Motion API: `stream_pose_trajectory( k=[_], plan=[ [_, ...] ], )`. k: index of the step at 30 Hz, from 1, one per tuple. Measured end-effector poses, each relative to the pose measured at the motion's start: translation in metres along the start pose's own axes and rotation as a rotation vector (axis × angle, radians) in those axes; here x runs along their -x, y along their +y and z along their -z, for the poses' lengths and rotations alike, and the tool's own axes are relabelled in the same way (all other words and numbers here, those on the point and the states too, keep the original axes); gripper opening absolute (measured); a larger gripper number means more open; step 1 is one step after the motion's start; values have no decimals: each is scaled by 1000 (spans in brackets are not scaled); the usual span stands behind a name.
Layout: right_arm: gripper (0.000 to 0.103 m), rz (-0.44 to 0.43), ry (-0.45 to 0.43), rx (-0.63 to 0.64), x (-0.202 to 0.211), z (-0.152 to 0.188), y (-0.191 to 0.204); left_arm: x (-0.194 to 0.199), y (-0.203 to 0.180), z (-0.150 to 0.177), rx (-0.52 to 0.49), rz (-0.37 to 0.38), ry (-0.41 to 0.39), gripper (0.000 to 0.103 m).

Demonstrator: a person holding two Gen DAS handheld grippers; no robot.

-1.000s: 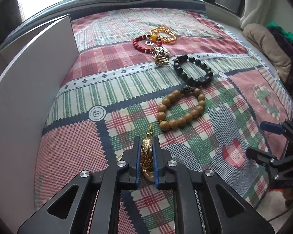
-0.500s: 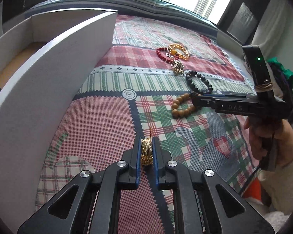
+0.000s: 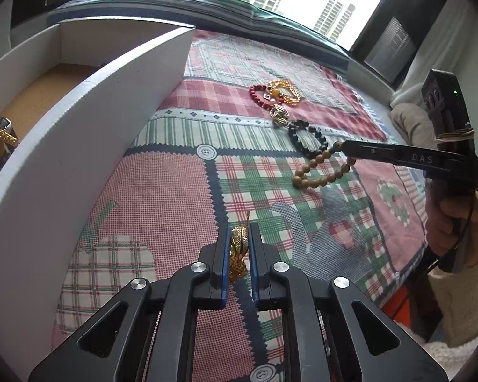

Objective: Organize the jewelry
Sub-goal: 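Lift the gold earrings with the left tool while the right tool lifts the brown bead bracelet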

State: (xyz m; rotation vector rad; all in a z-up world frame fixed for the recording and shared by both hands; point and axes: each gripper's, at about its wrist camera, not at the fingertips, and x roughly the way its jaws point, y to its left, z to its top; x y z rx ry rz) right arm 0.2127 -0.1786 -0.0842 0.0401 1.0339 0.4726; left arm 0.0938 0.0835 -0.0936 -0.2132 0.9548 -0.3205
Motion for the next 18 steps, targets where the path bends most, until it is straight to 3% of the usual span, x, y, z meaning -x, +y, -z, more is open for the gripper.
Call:
stream_pose_trajectory(
  k=[5,11,18],
  plan=[
    [11,-45,-62,19,41,-8,14,34,-7,-13,17,42,-46,9],
    [11,-86,-136,95,77,-34,54,102,-5,-37,49,116,-137,9],
    [11,-182,-227,230,105,-87,137,186,30,-61,105,79,-260,9]
  ],
)
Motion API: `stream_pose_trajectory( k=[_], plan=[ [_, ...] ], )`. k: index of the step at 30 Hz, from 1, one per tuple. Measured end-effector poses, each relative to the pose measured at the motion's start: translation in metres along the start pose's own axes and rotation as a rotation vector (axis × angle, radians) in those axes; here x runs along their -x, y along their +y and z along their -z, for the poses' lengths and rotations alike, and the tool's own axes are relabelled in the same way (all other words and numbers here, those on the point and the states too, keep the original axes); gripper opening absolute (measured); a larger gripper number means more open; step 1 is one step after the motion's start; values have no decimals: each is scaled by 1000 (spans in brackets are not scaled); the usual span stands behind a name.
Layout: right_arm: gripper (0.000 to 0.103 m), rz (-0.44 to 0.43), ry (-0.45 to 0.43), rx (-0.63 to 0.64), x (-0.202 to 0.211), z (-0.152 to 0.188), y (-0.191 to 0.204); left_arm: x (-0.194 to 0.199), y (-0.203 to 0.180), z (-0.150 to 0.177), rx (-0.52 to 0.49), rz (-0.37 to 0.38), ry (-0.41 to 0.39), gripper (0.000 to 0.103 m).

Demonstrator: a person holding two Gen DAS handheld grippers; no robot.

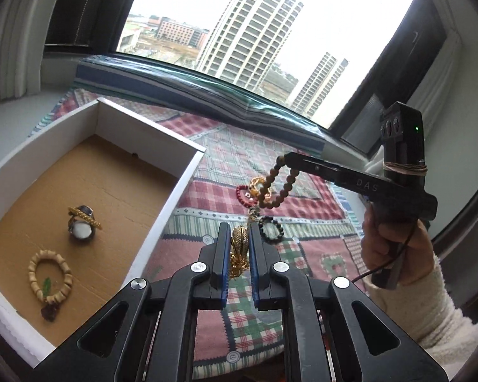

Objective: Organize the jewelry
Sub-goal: 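Lift the gold earrings with the left tool while the right tool lifts the brown bead bracelet, then carry the earrings and brown bracelet into the white box and open both tools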

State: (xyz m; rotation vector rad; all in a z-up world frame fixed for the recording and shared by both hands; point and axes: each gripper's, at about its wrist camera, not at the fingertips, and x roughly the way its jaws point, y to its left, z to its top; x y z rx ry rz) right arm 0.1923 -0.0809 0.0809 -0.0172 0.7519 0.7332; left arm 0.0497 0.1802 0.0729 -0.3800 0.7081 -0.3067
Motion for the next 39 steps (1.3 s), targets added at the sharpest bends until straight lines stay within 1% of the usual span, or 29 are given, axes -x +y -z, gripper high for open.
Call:
stream_pose_trajectory(
  k=[1,3,5,8,10,11,14,17,19,22,24,25,26,27,28,29,32,34,36,37,39],
  plan=[
    [11,-13,-6,23,-4,-10,11,9,7,-5,4,-23,-16,9],
    [11,-38,-20,61,-15,-31,34,24,21,-13,8,-95,-47,9],
    [11,-75,-25,82,-28,-50,54,33,40,-17,33,-156,-57,9],
    [11,-133,-21,90,-50,-71,79,39,70,-16,75,-239,-53,9],
    [11,-151,-9,96,-68,-80,92,34,88,-10,96,-296,-39,9],
    [11,-158,3,103,-79,-82,98,30,96,-5,109,-312,-27,9],
    [11,-149,50,121,-114,-83,112,15,121,10,160,-323,27,9],
    [11,-113,125,127,-156,-75,115,-6,134,26,189,-334,80,9],
    [11,-89,171,135,-179,-66,113,-19,137,36,189,-343,110,9],
    [12,-63,223,140,-202,-50,109,-37,138,45,163,-398,152,12],
    [17,-26,236,130,-209,-44,103,-43,137,48,127,-448,166,30],
    [32,6,240,128,-211,-41,100,-46,136,48,110,-470,162,52],
    [41,45,233,132,-209,-40,97,-45,133,48,97,-490,149,71],
    [54,72,217,137,-204,-38,94,-43,130,47,84,-509,133,77],
    [56,86,199,142,-198,-36,91,-41,127,45,72,-524,119,82],
    [56,87,184,147,-191,-35,88,-41,124,44,62,-539,109,84],
    [57,87,149,166,-165,-23,79,-44,116,39,33,-576,72,85],
    [57,89,133,163,-150,-9,69,-52,110,38,-10,-596,56,85],
    [57,74,125,137,-135,8,56,-65,105,39,-39,-628,73,85],
    [57,70,123,122,-127,19,50,-72,103,40,-46,-626,94,85],
    [57,79,112,102,-112,41,39,-81,97,39,-60,-609,109,85]
  ],
)
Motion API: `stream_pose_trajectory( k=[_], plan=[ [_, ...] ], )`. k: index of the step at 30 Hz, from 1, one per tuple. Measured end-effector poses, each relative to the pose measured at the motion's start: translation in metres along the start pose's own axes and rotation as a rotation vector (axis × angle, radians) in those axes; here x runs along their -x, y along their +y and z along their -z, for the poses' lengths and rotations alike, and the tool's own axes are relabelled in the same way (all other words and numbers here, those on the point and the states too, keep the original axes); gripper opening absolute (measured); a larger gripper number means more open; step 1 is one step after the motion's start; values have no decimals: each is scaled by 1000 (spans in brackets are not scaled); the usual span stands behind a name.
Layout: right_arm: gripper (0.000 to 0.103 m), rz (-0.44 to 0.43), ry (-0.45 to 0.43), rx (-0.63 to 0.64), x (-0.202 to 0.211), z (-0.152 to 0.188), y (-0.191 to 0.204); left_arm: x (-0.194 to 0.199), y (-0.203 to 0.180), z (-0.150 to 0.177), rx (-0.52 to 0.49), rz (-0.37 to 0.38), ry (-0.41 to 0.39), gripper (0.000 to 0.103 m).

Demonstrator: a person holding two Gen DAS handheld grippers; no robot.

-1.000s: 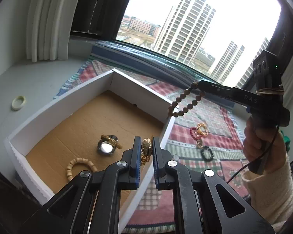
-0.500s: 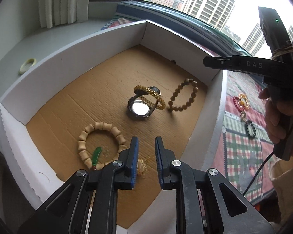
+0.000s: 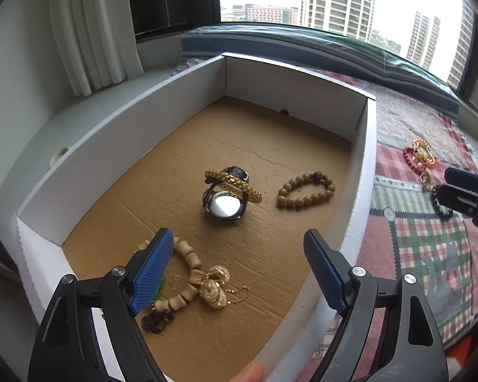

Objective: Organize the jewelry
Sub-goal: 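Carry the earrings and brown bracelet into the white box and open both tools, then move both tools back over the remaining jewelry on the quilt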

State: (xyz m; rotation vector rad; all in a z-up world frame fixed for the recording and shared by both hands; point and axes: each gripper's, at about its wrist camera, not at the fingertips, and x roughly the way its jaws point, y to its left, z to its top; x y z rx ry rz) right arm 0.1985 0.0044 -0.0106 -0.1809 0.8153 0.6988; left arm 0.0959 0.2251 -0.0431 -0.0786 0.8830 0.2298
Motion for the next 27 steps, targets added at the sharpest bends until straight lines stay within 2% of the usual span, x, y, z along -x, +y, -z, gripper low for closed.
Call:
stream_pose_trajectory(
  k=[3,7,12,15,19,24,27],
  plan=[
    [57,62,-16,-25,16,38,-16,-4,-19,-1,-53,-50,-18,85],
    [57,123,-23,-122,35,88,-47,-3,-33,-4,-78,-125,-71,85],
    [57,214,-19,-262,48,136,-97,-9,-26,-13,22,-88,-61,85],
    [57,262,-18,-343,55,154,-121,-9,-31,-12,34,-69,-48,85],
    [57,302,-30,-381,65,171,-138,-11,-45,-11,8,-120,-41,87],
    [57,331,-7,-409,62,186,-147,-18,-43,-20,78,-81,-10,90],
    [57,324,-3,-435,62,191,-149,-14,-41,-19,89,-57,-29,91]
  ],
)
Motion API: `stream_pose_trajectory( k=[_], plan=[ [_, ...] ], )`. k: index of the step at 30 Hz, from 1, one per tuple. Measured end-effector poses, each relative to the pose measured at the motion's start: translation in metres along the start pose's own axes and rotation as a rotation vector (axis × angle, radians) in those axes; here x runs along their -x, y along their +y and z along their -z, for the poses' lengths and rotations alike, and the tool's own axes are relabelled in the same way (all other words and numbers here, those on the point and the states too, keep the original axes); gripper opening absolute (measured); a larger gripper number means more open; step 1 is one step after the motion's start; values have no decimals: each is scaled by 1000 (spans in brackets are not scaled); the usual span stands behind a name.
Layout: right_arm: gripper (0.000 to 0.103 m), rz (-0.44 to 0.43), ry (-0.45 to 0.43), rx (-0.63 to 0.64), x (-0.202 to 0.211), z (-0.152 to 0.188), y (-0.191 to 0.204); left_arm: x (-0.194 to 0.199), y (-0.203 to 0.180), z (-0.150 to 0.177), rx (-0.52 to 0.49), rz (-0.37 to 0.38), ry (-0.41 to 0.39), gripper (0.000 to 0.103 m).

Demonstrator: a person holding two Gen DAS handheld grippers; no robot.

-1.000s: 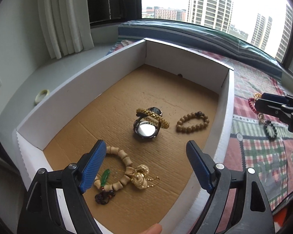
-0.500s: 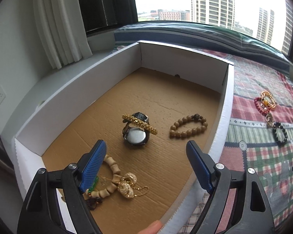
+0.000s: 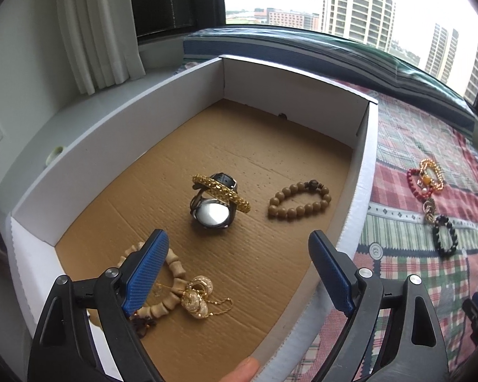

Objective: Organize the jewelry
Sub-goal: 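Move both tools back over the remaining jewelry on the quilt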

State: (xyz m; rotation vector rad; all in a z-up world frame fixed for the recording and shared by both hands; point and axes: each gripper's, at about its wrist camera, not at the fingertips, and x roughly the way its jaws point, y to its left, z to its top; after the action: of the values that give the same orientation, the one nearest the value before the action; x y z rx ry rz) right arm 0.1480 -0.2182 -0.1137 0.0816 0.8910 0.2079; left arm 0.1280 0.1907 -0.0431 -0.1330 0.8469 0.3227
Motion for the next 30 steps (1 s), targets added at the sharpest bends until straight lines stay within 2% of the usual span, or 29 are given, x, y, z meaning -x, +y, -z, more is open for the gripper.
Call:
stream_pose_trajectory(
  k=[3,5,6,8,10,12,15,16,21,23,30],
  plan=[
    [57,31,-15,15,6,3,-2,22,9,4,59,-16,-96,91],
    [72,66,-17,30,7,6,-6,44,12,8,91,0,-177,95],
    [83,81,-14,35,7,9,-8,55,11,10,95,12,-218,98],
    [84,115,-4,39,5,14,-13,75,-1,17,71,49,-286,102],
    [84,132,19,43,1,20,-18,85,-20,23,14,102,-308,102],
    [84,153,41,44,-3,26,-21,86,-41,31,-52,192,-281,102],
    [84,185,56,49,-7,32,-24,74,-76,45,-158,338,-193,102],
    [84,189,60,47,-8,32,-25,69,-88,51,-187,363,-169,102],
    [84,197,67,60,-10,33,-24,32,-137,83,-311,399,-14,102],
    [84,197,68,62,-10,35,-24,14,-151,94,-343,381,47,102],
    [87,179,64,35,-11,37,-29,-25,-156,124,-358,362,178,102]
  ],
)
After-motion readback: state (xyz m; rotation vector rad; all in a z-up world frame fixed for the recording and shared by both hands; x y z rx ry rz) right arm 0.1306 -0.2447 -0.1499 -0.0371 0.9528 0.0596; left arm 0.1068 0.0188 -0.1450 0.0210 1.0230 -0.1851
